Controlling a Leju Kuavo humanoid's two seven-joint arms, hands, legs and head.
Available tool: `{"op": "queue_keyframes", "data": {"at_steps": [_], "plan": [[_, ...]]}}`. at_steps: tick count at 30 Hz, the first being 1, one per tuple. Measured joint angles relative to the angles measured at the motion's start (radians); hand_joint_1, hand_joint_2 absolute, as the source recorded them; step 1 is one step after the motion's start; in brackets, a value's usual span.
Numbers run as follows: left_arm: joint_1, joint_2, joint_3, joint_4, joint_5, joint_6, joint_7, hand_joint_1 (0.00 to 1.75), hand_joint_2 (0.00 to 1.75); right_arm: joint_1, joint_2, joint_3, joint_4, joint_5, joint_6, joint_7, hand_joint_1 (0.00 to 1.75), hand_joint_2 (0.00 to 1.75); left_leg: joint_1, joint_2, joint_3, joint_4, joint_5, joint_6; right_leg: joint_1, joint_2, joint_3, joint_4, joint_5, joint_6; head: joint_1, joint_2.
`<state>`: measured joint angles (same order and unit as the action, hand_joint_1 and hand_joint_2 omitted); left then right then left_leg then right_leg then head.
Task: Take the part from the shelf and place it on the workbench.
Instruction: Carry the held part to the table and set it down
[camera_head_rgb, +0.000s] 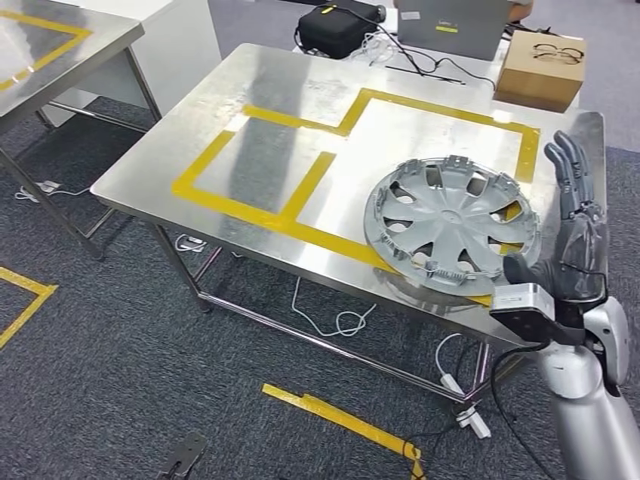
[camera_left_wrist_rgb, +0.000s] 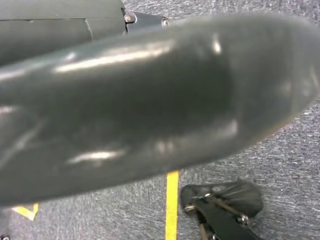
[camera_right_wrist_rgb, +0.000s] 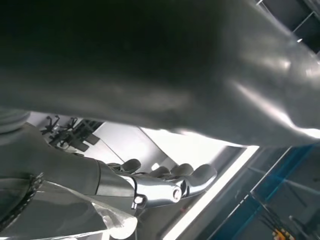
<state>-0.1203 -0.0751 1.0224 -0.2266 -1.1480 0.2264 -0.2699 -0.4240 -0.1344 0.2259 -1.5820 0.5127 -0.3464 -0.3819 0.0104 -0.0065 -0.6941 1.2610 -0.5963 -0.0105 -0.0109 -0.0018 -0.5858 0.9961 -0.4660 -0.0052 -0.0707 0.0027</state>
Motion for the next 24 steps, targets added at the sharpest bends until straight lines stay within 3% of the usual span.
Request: {"op": "queue_keyframes", "data": {"at_steps": [1, 2, 3, 5, 7, 11, 13, 15, 17, 18, 19, 21, 22, 24], "plan": [[0.002, 0.0, 0.002, 0.0, 0.003, 0.0, 0.0, 0.0, 0.0, 0.01, -0.003, -0.003, -0.012, 0.0, -0.001, 0.0, 0.0, 0.0, 0.0, 0.0, -0.014, 0.042, -0.014, -0.002, 0.0, 0.0, -0.001, 0.0, 0.001, 0.0, 0.0, 0.0], [0.004, 0.0, 0.006, 0.0, 0.006, 0.001, 0.0, 0.0, 0.0, 0.018, -0.008, -0.007, -0.025, 0.0, -0.002, 0.0, 0.0, 0.0, 0.001, 0.0, -0.011, 0.049, -0.01, -0.003, 0.0, 0.0, -0.002, 0.001, 0.002, 0.001, 0.0, 0.0], [0.006, 0.0, 0.01, 0.0, 0.009, 0.001, 0.0, 0.0, 0.0, 0.024, -0.011, -0.011, -0.037, 0.0, -0.003, 0.0, 0.0, 0.0, 0.001, 0.0, 0.011, 0.017, 0.012, -0.002, 0.0, 0.0, -0.003, 0.002, 0.003, 0.002, 0.0, 0.0], [0.008, 0.001, 0.015, 0.0, 0.011, 0.003, -0.001, 0.0, 0.0, 0.03, -0.018, -0.021, -0.063, -0.001, -0.008, 0.002, 0.0, 0.0, 0.001, 0.0, 0.085, -0.116, 0.071, 0.002, 0.001, 0.0, -0.005, 0.006, 0.005, 0.006, 0.0, 0.0], [0.007, 0.001, 0.019, 0.0, 0.012, 0.006, -0.001, 0.0, 0.0, 0.036, -0.023, -0.032, -0.089, -0.006, -0.016, 0.005, 0.0, 0.0, 0.0, -0.001, 0.135, -0.216, 0.097, 0.008, 0.005, 0.001, -0.011, 0.012, 0.006, 0.015, 0.001, 0.0], [0.013, 0.0, 0.023, 0.0, 0.012, 0.011, 0.0, 0.0, 0.0, 0.057, -0.033, -0.05, -0.125, -0.016, -0.024, 0.014, 0.0, 0.0, -0.002, 0.0, 0.134, -0.237, 0.105, 0.032, 0.004, 0.001, -0.025, 0.017, 0.007, 0.038, 0.002, 0.0], [0.014, -0.001, 0.023, 0.0, 0.012, 0.012, 0.0, 0.0, 0.0, 0.063, -0.037, -0.057, -0.135, -0.018, -0.026, 0.018, 0.0, 0.0, 0.0, 0.002, 0.129, -0.242, 0.114, 0.046, 0.002, 0.001, -0.056, 0.08, -0.041, 0.046, 0.005, 0.0], [0.014, -0.001, 0.024, 0.0, 0.012, 0.014, 0.003, 0.0, 0.0, 0.072, -0.039, -0.064, -0.14, -0.025, -0.03, 0.021, 0.0, 0.0, -0.002, 0.003, 0.12, -0.242, 0.12, 0.053, 0.001, 0.001, -0.11, 0.212, -0.112, 0.051, 0.008, 0.0], [0.015, -0.001, 0.026, 0.0, 0.012, 0.014, 0.008, 0.0, 0.0, 0.088, -0.039, -0.069, -0.141, -0.036, -0.033, 0.023, 0.0, 0.0, -0.005, 0.004, 0.112, -0.241, 0.126, 0.055, 0.001, 0.001, -0.14, 0.297, -0.141, 0.052, 0.008, 0.0], [0.015, -0.001, 0.027, 0.0, 0.012, 0.014, 0.011, 0.0, 0.0, 0.095, -0.039, -0.072, -0.142, -0.043, -0.034, 0.026, 0.0, 0.0, -0.007, 0.004, 0.11, -0.241, 0.128, 0.055, 0.001, 0.001, -0.128, 0.286, -0.129, 0.05, 0.008, 0.0], [0.016, -0.002, 0.028, 0.0, 0.013, 0.014, 0.014, 0.0, 0.0, 0.099, -0.039, -0.075, -0.142, -0.05, -0.035, 0.031, 0.0, 0.0, -0.008, 0.003, 0.108, -0.241, 0.13, 0.054, 0.002, 0.001, -0.096, 0.235, -0.102, 0.046, 0.008, 0.0], [0.016, -0.003, 0.029, 0.0, 0.015, 0.014, 0.018, 0.0, 0.0, 0.102, -0.039, -0.082, -0.144, -0.065, -0.039, 0.046, 0.0, 0.0, -0.012, 0.003, 0.107, -0.24, 0.133, 0.05, 0.004, 0.001, -0.008, 0.089, -0.051, 0.036, 0.007, 0.0], [0.015, -0.003, 0.03, 0.0, 0.016, 0.014, 0.019, 0.0, 0.0, 0.103, -0.039, -0.087, -0.144, -0.073, -0.041, 0.055, 0.0, 0.0, -0.013, 0.003, 0.104, -0.24, 0.135, 0.047, 0.006, 0.001, 0.023, 0.035, -0.038, 0.032, 0.007, 0.0], [0.015, -0.004, 0.034, 0.0, 0.017, 0.014, 0.021, 0.0, 0.0, 0.109, -0.039, -0.099, -0.143, -0.088, -0.044, 0.071, 0.0, 0.0, -0.014, 0.003, 0.099, -0.24, 0.141, 0.036, 0.011, 0.002, 0.042, 0.002, -0.037, 0.027, 0.006, 0.0]]}}
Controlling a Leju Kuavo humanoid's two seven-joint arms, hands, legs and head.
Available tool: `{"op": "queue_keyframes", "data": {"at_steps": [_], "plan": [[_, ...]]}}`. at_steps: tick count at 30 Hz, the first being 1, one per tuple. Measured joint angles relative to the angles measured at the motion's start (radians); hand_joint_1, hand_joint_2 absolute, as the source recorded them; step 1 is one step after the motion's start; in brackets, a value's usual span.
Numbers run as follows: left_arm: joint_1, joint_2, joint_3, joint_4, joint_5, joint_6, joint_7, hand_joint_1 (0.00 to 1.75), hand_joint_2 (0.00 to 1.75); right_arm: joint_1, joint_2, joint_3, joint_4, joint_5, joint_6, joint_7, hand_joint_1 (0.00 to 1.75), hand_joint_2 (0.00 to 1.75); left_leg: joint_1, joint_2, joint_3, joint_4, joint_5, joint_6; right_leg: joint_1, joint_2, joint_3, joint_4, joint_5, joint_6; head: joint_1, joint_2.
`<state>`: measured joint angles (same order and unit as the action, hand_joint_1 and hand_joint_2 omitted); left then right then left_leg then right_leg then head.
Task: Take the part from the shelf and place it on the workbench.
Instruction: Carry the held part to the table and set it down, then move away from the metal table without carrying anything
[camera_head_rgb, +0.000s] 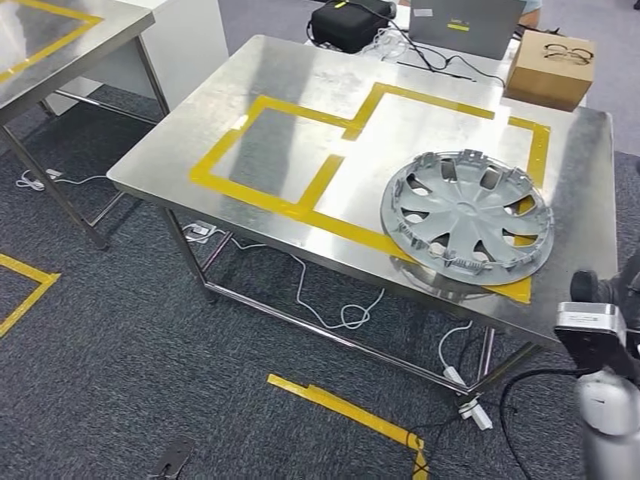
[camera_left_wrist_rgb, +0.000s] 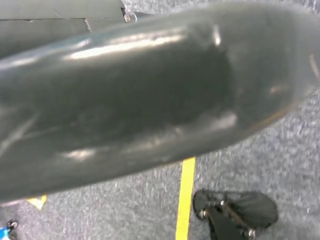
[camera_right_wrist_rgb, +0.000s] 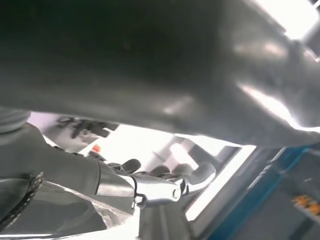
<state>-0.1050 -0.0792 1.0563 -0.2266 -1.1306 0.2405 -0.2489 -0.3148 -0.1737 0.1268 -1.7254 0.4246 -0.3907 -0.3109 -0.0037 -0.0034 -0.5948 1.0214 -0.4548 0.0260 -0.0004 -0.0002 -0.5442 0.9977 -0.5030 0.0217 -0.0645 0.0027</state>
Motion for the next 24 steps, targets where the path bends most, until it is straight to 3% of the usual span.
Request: {"op": "queue_keyframes", "data": {"at_steps": [2, 4, 7, 8, 9, 10, 12, 14, 18, 20, 22, 24], "plan": [[0.001, 0.0, 0.005, 0.0, 0.0, 0.0, 0.001, 0.0, 0.0, 0.008, 0.0, -0.01, 0.001, -0.009, -0.002, 0.007, 0.0, 0.0, 0.001, 0.0, -0.002, -0.001, 0.004, -0.011, -0.002, 0.0, -0.003, -0.003, 0.009, -0.008, 0.0, 0.0], [0.001, -0.001, 0.007, 0.0, 0.0, 0.0, 0.002, 0.0, 0.0, 0.011, 0.0, -0.016, 0.001, -0.015, -0.002, 0.009, 0.0, 0.0, 0.002, -0.001, -0.016, 0.03, -0.025, -0.021, -0.008, -0.002, -0.007, -0.01, 0.021, -0.018, -0.002, 0.0], [0.002, -0.002, 0.009, 0.0, 0.001, -0.001, 0.004, 0.0, 0.0, 0.02, 0.0, -0.021, 0.004, -0.045, 0.004, 0.02, 0.0, 0.0, 0.008, 0.0, -0.082, 0.208, -0.132, -0.036, -0.009, -0.006, -0.019, -0.012, 0.031, -0.027, -0.005, 0.0], [0.003, -0.002, 0.01, 0.0, 0.001, -0.001, 0.006, 0.0, 0.0, 0.026, 0.0, -0.023, 0.005, -0.066, 0.009, 0.023, 0.0, 0.0, 0.01, 0.0, -0.099, 0.26, -0.154, -0.039, -0.009, -0.007, -0.024, -0.011, 0.034, -0.028, -0.005, 0.0], [0.004, -0.002, 0.011, 0.0, 0.001, -0.001, 0.007, 0.0, 0.0, 0.031, 0.0, -0.025, 0.007, -0.09, 0.015, 0.023, 0.0, 0.0, 0.011, 0.0, -0.101, 0.279, -0.157, -0.04, -0.009, -0.007, -0.029, -0.01, 0.037, -0.027, -0.005, 0.0], [0.005, -0.002, 0.012, 0.0, 0.001, -0.001, 0.008, 0.0, 0.0, 0.036, 0.0, -0.027, 0.009, -0.117, 0.024, 0.022, 0.0, 0.0, 0.011, 0.0, -0.083, 0.258, -0.141, -0.041, -0.009, -0.007, -0.032, -0.009, 0.039, -0.025, -0.006, 0.0], [0.005, -0.002, 0.012, 0.0, 0.001, -0.001, 0.009, 0.0, 0.0, 0.041, 0.0, -0.031, 0.013, -0.175, 0.052, 0.023, 0.0, 0.0, 0.013, 0.0, -0.006, 0.127, -0.083, -0.037, -0.009, -0.006, -0.036, -0.006, 0.043, -0.021, -0.006, 0.0], [0.003, -0.001, 0.013, 0.0, 0.001, -0.001, 0.01, 0.0, 0.0, 0.041, 0.0, -0.038, 0.019, -0.241, 0.089, 0.026, 0.0, 0.0, 0.012, -0.001, 0.051, 0.014, -0.05, -0.029, -0.005, -0.006, -0.043, 0.0, 0.046, -0.014, -0.005, 0.0], [0.005, -0.002, 0.014, 0.0, 0.0, 0.0, 0.015, 0.0, 0.0, 0.042, 0.0, -0.055, 0.037, -0.309, 0.108, 0.038, 0.0, 0.0, 0.007, -0.001, 0.051, -0.01, -0.037, -0.006, -0.006, -0.005, -0.055, 0.003, 0.052, 0.009, -0.004, 0.0], [0.004, -0.002, 0.014, 0.0, -0.003, 0.001, 0.016, 0.0, 0.0, 0.043, 0.005, -0.066, 0.044, -0.299, 0.063, 0.04, 0.0, 0.0, 0.011, 0.001, 0.044, -0.016, -0.026, 0.009, -0.009, -0.004, -0.083, 0.054, 0.012, 0.019, 0.0, 0.0], [0.004, -0.002, 0.014, 0.0, -0.006, 0.002, 0.017, 0.0, 0.0, 0.046, 0.016, -0.076, 0.047, -0.28, 0.005, 0.039, 0.0, 0.0, 0.011, 0.002, 0.031, -0.016, -0.017, 0.016, -0.011, -0.003, -0.14, 0.185, -0.064, 0.026, 0.005, 0.0], [0.004, -0.003, 0.014, 0.0, -0.009, 0.003, 0.018, 0.0, 0.0, 0.052, 0.027, -0.08, 0.051, -0.269, -0.025, 0.039, 0.0, 0.0, 0.009, 0.002, 0.02, -0.015, -0.009, 0.017, -0.011, -0.003, -0.182, 0.296, -0.108, 0.029, 0.005, 0.0]]}}
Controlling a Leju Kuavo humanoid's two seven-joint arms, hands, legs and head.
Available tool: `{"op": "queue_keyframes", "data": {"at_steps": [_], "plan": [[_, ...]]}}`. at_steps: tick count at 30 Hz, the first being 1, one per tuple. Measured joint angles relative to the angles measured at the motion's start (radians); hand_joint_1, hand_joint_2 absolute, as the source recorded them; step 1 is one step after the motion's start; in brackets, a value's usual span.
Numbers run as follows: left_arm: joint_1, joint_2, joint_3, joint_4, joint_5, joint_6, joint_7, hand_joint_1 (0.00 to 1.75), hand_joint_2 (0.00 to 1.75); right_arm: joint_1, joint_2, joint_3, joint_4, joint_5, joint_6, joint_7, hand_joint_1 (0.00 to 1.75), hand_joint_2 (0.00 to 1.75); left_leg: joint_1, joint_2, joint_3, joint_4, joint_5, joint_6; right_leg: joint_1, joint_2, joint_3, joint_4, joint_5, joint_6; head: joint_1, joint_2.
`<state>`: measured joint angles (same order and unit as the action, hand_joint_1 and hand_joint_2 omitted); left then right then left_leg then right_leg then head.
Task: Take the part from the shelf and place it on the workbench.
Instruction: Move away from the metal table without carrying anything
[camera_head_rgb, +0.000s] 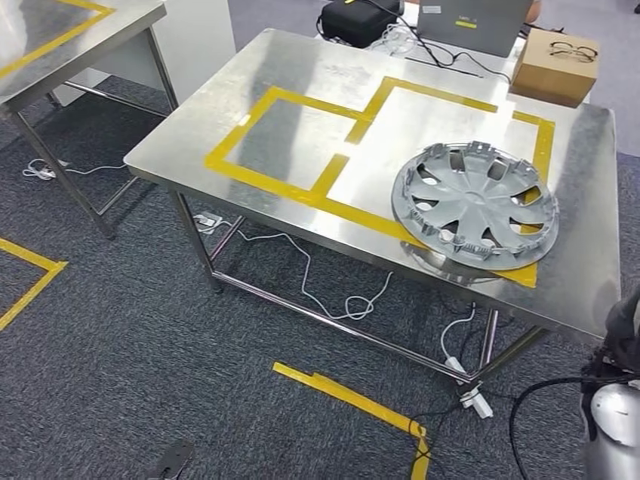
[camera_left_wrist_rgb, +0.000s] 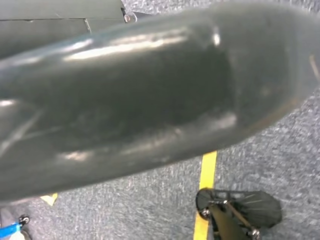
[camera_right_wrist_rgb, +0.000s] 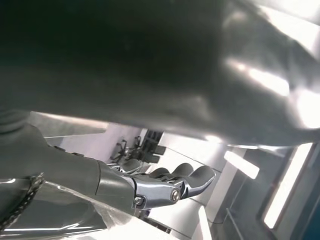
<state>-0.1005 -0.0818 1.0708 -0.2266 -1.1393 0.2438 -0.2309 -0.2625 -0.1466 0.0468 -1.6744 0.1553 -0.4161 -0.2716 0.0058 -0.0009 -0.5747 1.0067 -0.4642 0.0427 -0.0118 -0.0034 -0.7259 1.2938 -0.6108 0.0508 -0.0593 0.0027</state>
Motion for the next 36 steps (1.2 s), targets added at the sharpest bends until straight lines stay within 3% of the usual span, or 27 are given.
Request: {"op": "queue_keyframes", "data": {"at_steps": [1, 2, 4, 6, 8, 10, 11, 14, 15, 16, 17, 19, 21, 24, 26, 28, 30, 31, 32, 33, 36], "plan": [[0.0, 0.0, 0.0, 0.0, 0.0, 0.0, 0.0, 0.0, 0.0, 0.003, 0.004, -0.001, 0.002, 0.002, -0.005, 0.0, 0.0, 0.0, 0.0, 0.0, -0.004, 0.0, 0.003, -0.001, 0.0, 0.0, 0.006, 0.004, 0.005, 0.0, 0.0, 0.0], [0.0, -0.001, 0.0, 0.0, 0.0, 0.0, 0.0, 0.0, 0.0, 0.005, 0.007, -0.001, 0.003, 0.003, -0.008, -0.001, 0.0, 0.0, 0.0, 0.0, -0.006, 0.001, 0.005, -0.002, 0.0, 0.0, 0.034, -0.036, 0.027, -0.002, 0.0, 0.0], [0.0, -0.002, 0.0, 0.0, -0.002, 0.0, 0.0, 0.0, 0.0, 0.005, 0.015, -0.004, 0.003, -0.002, -0.02, -0.015, 0.0, 0.0, -0.001, -0.001, -0.008, 0.002, 0.009, -0.008, 0.0, 0.0, 0.125, -0.186, 0.084, -0.007, 0.0, 0.0], [-0.001, -0.001, 0.0, 0.0, -0.006, 0.0, 0.0, 0.0, 0.87, 0.007, 0.025, -0.005, -0.008, -0.019, -0.033, -0.05, 0.0, 0.0, -0.005, -0.001, -0.014, 0.006, 0.013, -0.016, 0.002, 0.001, 0.184, -0.288, 0.107, -0.014, 0.0, 0.0], [-0.002, 0.0, 0.0, 0.0, -0.012, 0.0, 0.0, 0.0, 1.75, 0.016, 0.039, -0.005, -0.029, -0.043, -0.044, -0.093, 0.0, 0.0, -0.007, -0.002, -0.02, 0.008, 0.019, -0.028, 0.004, 0.002, 0.19, -0.301, 0.108, -0.022, -0.002, 0.0], [-0.003, 0.001, 0.0, 0.0, -0.019, 0.0, 0.0, 0.0, 1.75, 0.024, 0.056, -0.005, -0.056, -0.066, -0.057, -0.13, 0.0, 0.0, -0.005, -0.002, -0.025, 0.017, 0.011, -0.04, 0.001, 0.001, 0.186, -0.302, 0.116, -0.035, -0.002, 0.0], [-0.003, 0.001, 0.0, 0.0, -0.022, -0.001, 0.0, 0.0, 1.75, 0.026, 0.065, -0.005, -0.07, -0.075, -0.064, -0.143, 0.0, 0.0, -0.004, -0.002, -0.034, 0.041, -0.009, -0.045, 0.0, 0.0, 0.184, -0.304, 0.121, -0.043, -0.003, 0.0], [-0.003, 0.0, -0.001, 0.0, -0.027, -0.003, 0.0, 0.0, 1.75, 0.034, 0.088, -0.005, -0.104, -0.1, -0.076, -0.171, 0.0, 0.0, 0.0, -0.002, -0.1, 0.219, -0.117, -0.057, 0.001, -0.002, 0.171, -0.304, 0.131, -0.056, -0.007, 0.0], [-0.002, 0.0, -0.001, 0.0, -0.027, -0.003, 0.0, 0.0, 1.75, 0.039, 0.092, -0.006, -0.111, -0.11, -0.073, -0.174, 0.0, 0.0, 0.001, -0.002, -0.117, 0.275, -0.14, -0.059, 0.002, -0.003, 0.166, -0.304, 0.135, -0.058, -0.007, 0.0], [-0.002, 0.0, -0.001, 0.0, -0.027, -0.003, 0.0, 0.0, 1.75, 0.046, 0.094, -0.006, -0.116, -0.122, -0.068, -0.175, 0.0, 0.0, 0.001, -0.002, -0.121, 0.299, -0.145, -0.059, 0.003, -0.002, 0.161, -0.303, 0.138, -0.058, -0.007, 0.0], [-0.002, 0.0, -0.001, 0.0, -0.027, -0.003, 0.0, 0.0, 1.75, 0.052, 0.096, -0.006, -0.121, -0.134, -0.061, -0.174, 0.0, 0.0, 0.001, -0.002, -0.103, 0.279, -0.13, -0.057, 0.004, -0.002, 0.157, -0.302, 0.141, -0.057, -0.007, 0.0], [-0.002, 0.001, -0.001, 0.0, -0.027, -0.002, 0.0, 0.0, 1.75, 0.061, 0.1, -0.007, -0.131, -0.155, -0.051, -0.174, 0.0, 0.0, 0.001, -0.002, -0.026, 0.145, -0.071, -0.05, 0.005, -0.001, 0.152, -0.3, 0.146, -0.054, -0.007, 0.0], [-0.004, 0.001, -0.001, 0.0, -0.032, 0.0, 0.0, 0.0, 1.75, 0.065, 0.102, -0.012, -0.14, -0.17, -0.048, -0.177, 0.0, 0.0, -0.002, -0.002, 0.036, 0.027, -0.039, -0.041, 0.009, -0.001, 0.146, -0.296, 0.15, -0.047, -0.006, 0.0], [-0.003, 0.002, -0.005, 0.0, -0.048, 0.006, 0.001, 0.0, 1.75, 0.072, 0.103, -0.02, -0.147, -0.184, -0.044, -0.18, 0.0, 0.0, -0.007, -0.002, 0.043, -0.003, -0.031, -0.027, 0.008, -0.001, 0.139, -0.296, 0.16, -0.03, -0.006, 0.0], [-0.003, 0.002, -0.006, 0.0, -0.053, 0.01, 0.002, 0.0, 1.75, 0.076, 0.104, -0.024, -0.15, -0.187, -0.043, -0.18, 0.0, 0.0, -0.004, 0.0, 0.037, -0.009, -0.019, -0.014, 0.006, 0.001, 0.125, -0.28, 0.144, -0.019, -0.005, 0.0], [-0.004, 0.001, -0.006, 0.0, -0.055, 0.015, 0.002, 0.0, 0.87, 0.079, 0.104, -0.029, -0.152, -0.189, -0.043, -0.18, 0.0, 0.0, 0.0, 0.002, 0.026, -0.013, -0.006, -0.004, 0.003, 0.002, 0.082, -0.189, 0.08, -0.009, -0.001, 0.0], [-0.003, 0.001, -0.006, 0.0, -0.056, 0.018, 0.002, 0.0, 0.0, 0.088, 0.104, -0.033, -0.153, -0.19, -0.045, -0.18, 0.0, 0.0, -0.001, 0.002, 0.01, -0.013, 0.004, -0.001, 0.001, 0.002, 0.029, -0.051, 0.008, -0.001, 0.002, 0.0], [-0.003, 0.001, -0.006, 0.0, -0.057, 0.019, 0.002, 0.0, 0.0, 0.095, 0.104, -0.035, -0.153, -0.19, -0.046, -0.18, 0.0, 0.0, -0.001, 0.002, 0.002, -0.013, 0.009, -0.001, 0.001, 0.002, 0.017, -0.01, -0.007, 0.0, 0.002, 0.0], [-0.002, 0.001, -0.006, 0.0, -0.057, 0.021, 0.002, 0.0, 0.0, 0.1, 0.104, -0.037, -0.153, -0.19, -0.047, -0.18, 0.0, 0.0, -0.001, 0.002, -0.003, -0.012, 0.014, -0.002, 0.001, 0.002, 0.023, -0.006, -0.004, 0.001, 0.002, 0.0], [-0.002, 0.0, -0.006, 0.0, -0.057, 0.022, 0.002, 0.0, 0.0, 0.103, 0.104, -0.038, -0.154, -0.19, -0.047, -0.18, 0.0, 0.0, -0.001, 0.002, -0.007, -0.012, 0.017, -0.004, 0.0, 0.002, 0.053, -0.045, 0.017, 0.0, 0.002, 0.0], [-0.002, 0.0, -0.007, 0.0, -0.057, 0.025, 0.003, 0.0, 0.0, 0.105, 0.104, -0.041, -0.159, -0.19, -0.047, -0.181, 0.0, 0.0, -0.004, 0.002, -0.013, -0.009, 0.026, -0.015, 0.002, 0.002, 0.188, -0.264, 0.089, -0.009, 0.002, 0.0]]}}
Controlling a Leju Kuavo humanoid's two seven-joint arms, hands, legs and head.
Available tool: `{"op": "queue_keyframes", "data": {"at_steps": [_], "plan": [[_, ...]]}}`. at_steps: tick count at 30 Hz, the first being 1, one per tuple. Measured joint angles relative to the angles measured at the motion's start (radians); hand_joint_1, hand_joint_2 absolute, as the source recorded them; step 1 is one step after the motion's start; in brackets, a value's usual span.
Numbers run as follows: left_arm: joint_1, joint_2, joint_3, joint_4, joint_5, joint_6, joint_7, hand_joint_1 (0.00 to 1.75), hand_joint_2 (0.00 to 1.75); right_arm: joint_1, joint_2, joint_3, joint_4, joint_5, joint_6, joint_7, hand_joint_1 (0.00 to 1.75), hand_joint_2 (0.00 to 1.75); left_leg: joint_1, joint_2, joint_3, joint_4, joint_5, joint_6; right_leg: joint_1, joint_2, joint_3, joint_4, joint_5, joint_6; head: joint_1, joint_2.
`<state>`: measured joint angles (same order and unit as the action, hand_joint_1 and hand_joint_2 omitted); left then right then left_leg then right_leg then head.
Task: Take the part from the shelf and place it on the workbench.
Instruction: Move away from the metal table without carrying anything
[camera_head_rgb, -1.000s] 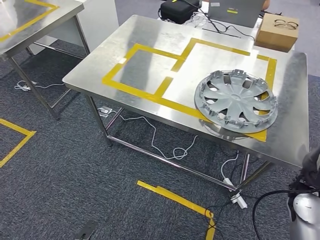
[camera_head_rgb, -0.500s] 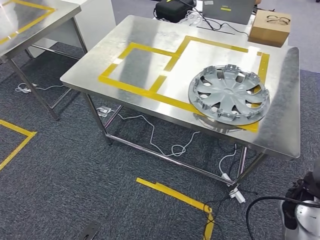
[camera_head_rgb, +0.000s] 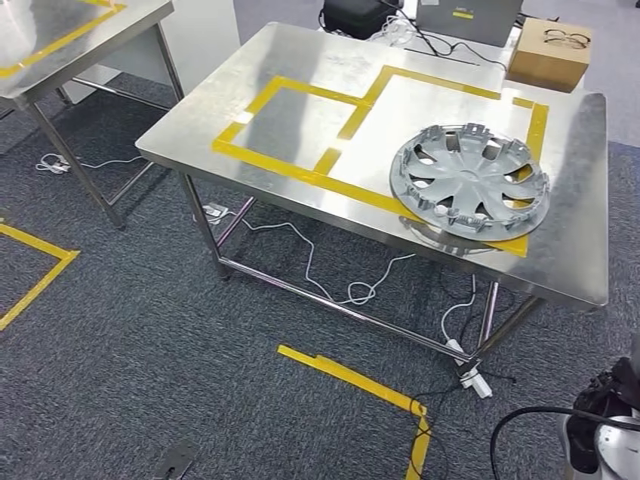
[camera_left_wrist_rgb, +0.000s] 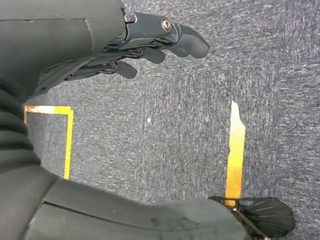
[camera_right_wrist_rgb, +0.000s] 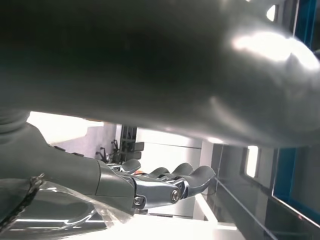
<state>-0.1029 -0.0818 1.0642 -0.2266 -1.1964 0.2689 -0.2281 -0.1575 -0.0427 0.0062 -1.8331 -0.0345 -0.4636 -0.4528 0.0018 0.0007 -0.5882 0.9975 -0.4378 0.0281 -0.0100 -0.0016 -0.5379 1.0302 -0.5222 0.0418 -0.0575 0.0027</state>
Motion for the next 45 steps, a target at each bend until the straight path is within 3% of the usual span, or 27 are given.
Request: {"op": "queue_keyframes", "data": {"at_steps": [2, 5, 7, 9, 11, 12, 13, 15, 17, 21, 26, 27, 28, 29, 31, 32, 33, 34, 36, 37, 39, 41, 42, 43, 44, 45], "plan": [[-0.001, 0.0, 0.0, 0.0, 0.0, 0.004, 0.003, 0.0, 0.0, 0.003, 0.0, -0.001, -0.004, 0.0, 0.0, -0.001, 0.0, 0.0, -0.003, 0.0, -0.006, 0.003, 0.009, -0.011, 0.004, 0.001, 0.028, -0.051, 0.009, -0.011, -0.001, 0.0], [0.0, 0.002, 0.0, 0.0, 0.0, 0.009, 0.009, 0.0, 0.0, 0.01, 0.0, -0.003, -0.009, 0.001, -0.001, -0.001, 0.0, 0.0, 0.0, -0.001, -0.016, 0.016, 0.004, -0.027, 0.003, 0.0, 0.018, -0.048, 0.024, -0.032, -0.001, 0.0], [0.001, 0.002, 0.0, 0.0, 0.0, 0.01, 0.011, 0.0, 0.0, 0.013, 0.0, -0.004, -0.013, 0.003, -0.003, -0.001, 0.0, 0.0, 0.002, -0.002, -0.041, 0.088, -0.058, -0.037, 0.0, -0.004, 0.007, -0.051, 0.037, -0.047, -0.003, 0.0], [0.001, 0.002, 0.0, 0.0, -0.001, 0.011, 0.011, 0.0, 0.0, 0.017, 0.0, -0.004, -0.017, 0.004, -0.004, -0.002, 0.0, 0.0, 0.004, -0.002, -0.084, 0.223, -0.144, -0.044, 0.004, -0.005, -0.011, -0.049, 0.05, -0.054, -0.005, 0.0], [0.002, 0.002, 0.0, 0.0, -0.001, 0.011, 0.011, 0.0, 0.0, 0.022, 0.0, -0.005, -0.017, 0.005, -0.005, -0.002, 0.0, 0.0, 0.004, -0.002, -0.096, 0.301, -0.182, -0.044, 0.007, -0.004, -0.033, -0.046, 0.063, -0.055, -0.005, 0.0], [0.002, 0.002, 0.0, 0.0, -0.002, 0.012, 0.011, 0.0, 0.0, 0.024, 0.0, -0.005, -0.018, 0.006, -0.007, -0.002, 0.0, 0.0, 0.004, -0.002, -0.075, 0.285, -0.175, -0.041, 0.009, -0.004, -0.043, -0.044, 0.07, -0.054, -0.005, 0.0], [0.001, 0.002, 0.0, 0.0, -0.003, 0.012, 0.011, 0.0, 0.0, 0.025, 0.0, -0.005, -0.018, 0.007, -0.008, -0.002, 0.0, 0.0, 0.003, -0.002, -0.036, 0.231, -0.153, -0.036, 0.011, -0.003, -0.052, -0.042, 0.075, -0.053, -0.005, 0.0], [-0.001, 0.004, 0.0, 0.0, -0.008, 0.013, 0.011, 0.0, 0.0, 0.025, 0.0, -0.005, -0.023, 0.012, -0.013, -0.007, 0.0, 0.0, -0.002, -0.002, 0.061, 0.08, -0.109, -0.021, 0.015, -0.003, -0.064, -0.037, 0.086, -0.048, -0.005, 0.0], [-0.003, 0.005, 0.0, 0.0, -0.012, 0.015, 0.011, 0.0, 0.0, 0.024, 0.0, -0.006, -0.027, 0.018, -0.02, -0.014, 0.0, 0.0, -0.009, -0.001, 0.106, -0.003, -0.091, -0.009, 0.016, -0.006, -0.071, -0.035, 0.096, -0.039, -0.004, 0.0], [0.0, 0.006, -0.001, 0.0, -0.015, 0.018, 0.011, 0.0, 0.0, 0.025, 0.0, -0.006, -0.031, 0.025, -0.025, -0.018, 0.0, 0.0, -0.015, 0.0, 0.099, -0.016, -0.071, 0.006, 0.011, -0.008, -0.074, -0.039, 0.117, -0.02, -0.004, 0.0], [0.0, 0.004, -0.001, 0.0, -0.015, 0.018, 0.011, 0.0, 0.0, 0.025, 0.0, -0.006, -0.032, 0.026, -0.026, -0.018, 0.0, 0.0, -0.011, 0.002, 0.097, -0.021, -0.063, 0.009, 0.01, -0.006, -0.077, -0.037, 0.114, -0.017, -0.004, 0.0], [-0.001, 0.004, -0.001, 0.0, -0.015, 0.018, 0.011, 0.0, 0.0, 0.026, 0.0, -0.006, -0.032, 0.026, -0.027, -0.018, 0.0, 0.0, -0.01, 0.004, 0.095, -0.022, -0.059, 0.01, 0.01, -0.004, -0.079, -0.034, 0.107, -0.016, -0.004, 0.0], [-0.002, 0.004, -0.001, 0.0, -0.015, 0.019, 0.011, 0.0, 0.0, 0.026, 0.0, -0.006, -0.033, 0.027, -0.029, -0.018, 0.0, 0.0, -0.009, 0.005, 0.088, -0.023, -0.052, 0.014, 0.008, -0.003, -0.093, -0.003, 0.073, -0.012, -0.002, 0.0], [-0.003, 0.004, -0.001, 0.0, -0.016, 0.02, 0.011, 0.0, 0.0, 0.028, 0.0, -0.007, -0.033, 0.028, -0.033, -0.018, 0.0, 0.0, -0.008, 0.007, 0.071, -0.022, -0.039, 0.018, 0.006, -0.001, -0.119, 0.074, 0.018, -0.005, -0.001, 0.0], [-0.004, 0.003, -0.002, 0.0, -0.017, 0.022, 0.011, 0.0, 0.0, 0.035, 0.0, -0.008, -0.034, 0.037, -0.047, -0.017, 0.0, 0.0, -0.008, 0.007, 0.014, -0.013, -0.002, 0.015, 0.001, -0.001, -0.058, 0.085, -0.032, 0.007, 0.002, 0.0], [-0.003, 0.003, -0.002, 0.0, -0.018, 0.022, 0.011, 0.0, 0.0, 0.039, 0.0, -0.008, -0.034, 0.042, -0.054, -0.016, 0.0, 0.0, -0.009, 0.007, -0.01, -0.007, 0.014, 0.009, 0.0, -0.001, -0.006, 0.047, -0.033, 0.007, 0.001, 0.0], [-0.003, 0.002, -0.002, 0.0, -0.018, 0.023, 0.011, 0.0, 0.0, 0.042, 0.0, -0.009, -0.034, 0.046, -0.06, -0.014, 0.0, 0.0, -0.009, 0.007, -0.024, -0.002, 0.026, 0.002, -0.001, 0.0, 0.057, -0.035, -0.012, 0.005, 0.001, 0.0], [-0.003, 0.002, -0.002, 0.0, -0.018, 0.024, 0.011, 0.0, 0.0, 0.043, 0.0, -0.01, -0.034, 0.047, -0.063, -0.012, 0.0, 0.0, -0.01, 0.006, -0.027, 0.0, 0.032, -0.004, 0.001, 0.0, 0.068, -0.059, -0.018, 0.0, 0.0, 0.0], [-0.003, 0.002, -0.002, 0.0, -0.017, 0.024, 0.011, 0.0, 0.0, 0.048, 0.0, -0.014, -0.033, 0.047, -0.066, -0.006, 0.0, 0.0, -0.008, 0.006, -0.03, 0.001, 0.04, -0.016, 0.002, -0.001, 0.06, -0.063, -0.011, -0.017, 0.0, 0.0], [-0.002, 0.003, -0.002, 0.0, -0.017, 0.024, 0.012, 0.0, 0.0, 0.049, 0.0, -0.016, -0.033, 0.047, -0.067, -0.003, 0.0, 0.0, -0.007, 0.005, -0.034, 0.008, 0.029, -0.022, 0.002, -0.002, 0.054, -0.064, -0.004, -0.028, 0.0, 0.0], [-0.001, 0.003, -0.002, 0.0, -0.017, 0.024, 0.013, 0.0, 0.0, 0.052, 0.0, -0.017, -0.032, 0.047, -0.066, 0.002, 0.0, 0.0, -0.004, 0.003, -0.056, 0.072, -0.041, -0.034, 0.0, -0.006, 0.042, -0.066, 0.014, -0.047, -0.002, 0.0], [0.0, 0.002, -0.002, 0.0, -0.017, 0.024, 0.013, 0.0, 0.0, 0.054, 0.0, -0.019, -0.03, 0.042, -0.064, 0.01, 0.0, 0.0, 0.0, 0.003, -0.092, 0.202, -0.137, -0.042, 0.001, -0.007, 0.024, -0.064, 0.032, -0.054, -0.005, 0.0], [0.0, 0.002, -0.002, 0.0, -0.017, 0.024, 0.013, 0.0, 0.0, 0.056, 0.0, -0.02, -0.028, 0.038, -0.061, 0.016, 0.0, 0.0, 0.001, 0.003, -0.103, 0.26, -0.162, -0.045, 0.002, -0.007, 0.013, -0.062, 0.041, -0.054, -0.005, 0.0], [-0.001, 0.002, -0.002, 0.0, -0.017, 0.024, 0.013, 0.0, 0.0, 0.057, 0.0, -0.022, -0.026, 0.033, -0.059, 0.02, 0.0, 0.0, 0.002, 0.003, -0.1, 0.29, -0.166, -0.046, 0.002, -0.006, 0.0, -0.059, 0.05, -0.054, -0.005, 0.0], [-0.001, 0.002, -0.002, 0.0, -0.016, 0.024, 0.013, 0.0, 0.0, 0.059, 0.0, -0.025, -0.023, 0.028, -0.057, 0.024, 0.0, 0.0, 0.002, 0.003, -0.079, 0.28, -0.151, -0.045, 0.003, -0.006, -0.014, -0.055, 0.057, -0.052, -0.005, 0.0], [-0.001, 0.002, -0.002, 0.0, -0.013, 0.024, 0.012, 0.0, 0.0, 0.06, 0.0, -0.027, -0.02, 0.023, -0.055, 0.024, 0.0, 0.0, 0.002, 0.002, -0.039, 0.229, -0.125, -0.043, 0.003, -0.006, -0.026, -0.05, 0.062, -0.05, -0.005, 0.0]]}}
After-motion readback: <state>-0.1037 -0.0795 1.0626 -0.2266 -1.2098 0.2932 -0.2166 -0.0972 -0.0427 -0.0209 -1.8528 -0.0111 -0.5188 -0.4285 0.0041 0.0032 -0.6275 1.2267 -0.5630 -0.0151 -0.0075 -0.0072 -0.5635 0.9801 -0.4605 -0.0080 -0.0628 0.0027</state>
